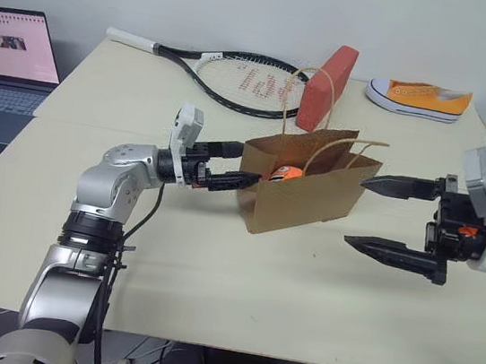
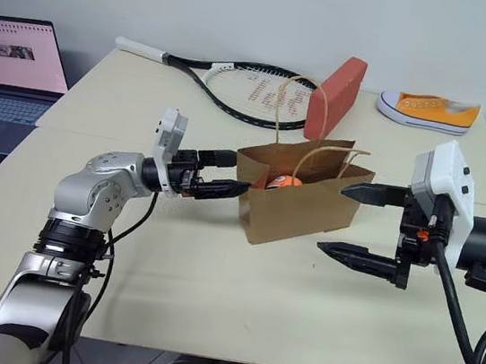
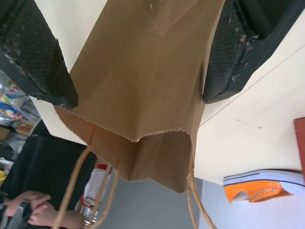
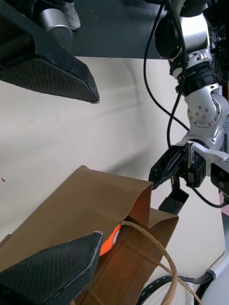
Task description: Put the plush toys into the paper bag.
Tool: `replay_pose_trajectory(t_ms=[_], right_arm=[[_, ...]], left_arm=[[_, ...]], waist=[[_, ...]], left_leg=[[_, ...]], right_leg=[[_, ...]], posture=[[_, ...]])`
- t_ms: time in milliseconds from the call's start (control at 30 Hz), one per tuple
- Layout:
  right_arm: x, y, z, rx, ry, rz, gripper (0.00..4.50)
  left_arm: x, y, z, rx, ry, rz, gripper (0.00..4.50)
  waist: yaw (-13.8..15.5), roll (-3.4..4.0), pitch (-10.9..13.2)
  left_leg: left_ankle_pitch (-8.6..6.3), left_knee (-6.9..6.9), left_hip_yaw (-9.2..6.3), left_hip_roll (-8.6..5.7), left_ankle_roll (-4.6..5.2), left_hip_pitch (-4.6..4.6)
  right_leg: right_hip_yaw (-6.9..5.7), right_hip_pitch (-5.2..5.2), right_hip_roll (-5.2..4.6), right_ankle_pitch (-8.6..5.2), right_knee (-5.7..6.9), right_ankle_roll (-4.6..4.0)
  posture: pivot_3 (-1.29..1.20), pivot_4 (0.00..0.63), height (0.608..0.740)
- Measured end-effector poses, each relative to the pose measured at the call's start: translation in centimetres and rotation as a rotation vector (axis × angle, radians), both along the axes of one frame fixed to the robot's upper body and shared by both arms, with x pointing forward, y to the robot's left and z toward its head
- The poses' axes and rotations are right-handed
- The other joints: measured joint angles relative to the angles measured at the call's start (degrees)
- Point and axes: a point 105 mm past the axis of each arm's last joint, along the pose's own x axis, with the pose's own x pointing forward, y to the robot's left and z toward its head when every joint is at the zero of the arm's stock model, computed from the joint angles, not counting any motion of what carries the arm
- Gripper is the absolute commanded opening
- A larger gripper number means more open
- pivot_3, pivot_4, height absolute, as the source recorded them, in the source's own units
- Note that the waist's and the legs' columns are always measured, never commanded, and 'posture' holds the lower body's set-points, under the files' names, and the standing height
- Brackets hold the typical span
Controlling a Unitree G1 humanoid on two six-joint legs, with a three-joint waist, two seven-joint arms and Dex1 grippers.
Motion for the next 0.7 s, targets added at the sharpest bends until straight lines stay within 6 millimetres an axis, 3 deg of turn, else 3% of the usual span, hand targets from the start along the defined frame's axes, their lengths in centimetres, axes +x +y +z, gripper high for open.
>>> replay_pose_trajectory(t_ms=[400,700], right_arm=[[0.1,-0.2,-0.2,0.005,0.012,-0.01,4.5],[0.1,-0.2,-0.2,0.003,0.008,-0.01,4.5]], left_arm=[[-0.4,0.6,0.0,0.035,-0.008,-0.022,4.45],[-1.2,-1.6,-1.1,0.065,-0.029,-0.037,4.45]], waist=[[0.0,0.0,0.0],[0.1,0.0,0.0]], left_leg=[[0.0,0.0,0.0,0.0,0.0,0.0],[0.0,0.0,0.0,0.0,0.0,0.0]], right_leg=[[0.0,0.0,0.0,0.0,0.0,0.0],[0.01,0.01,0.0,0.0,0.0,0.0]], posture=[[0.0,0.15,0.74],[0.0,0.15,0.74]])
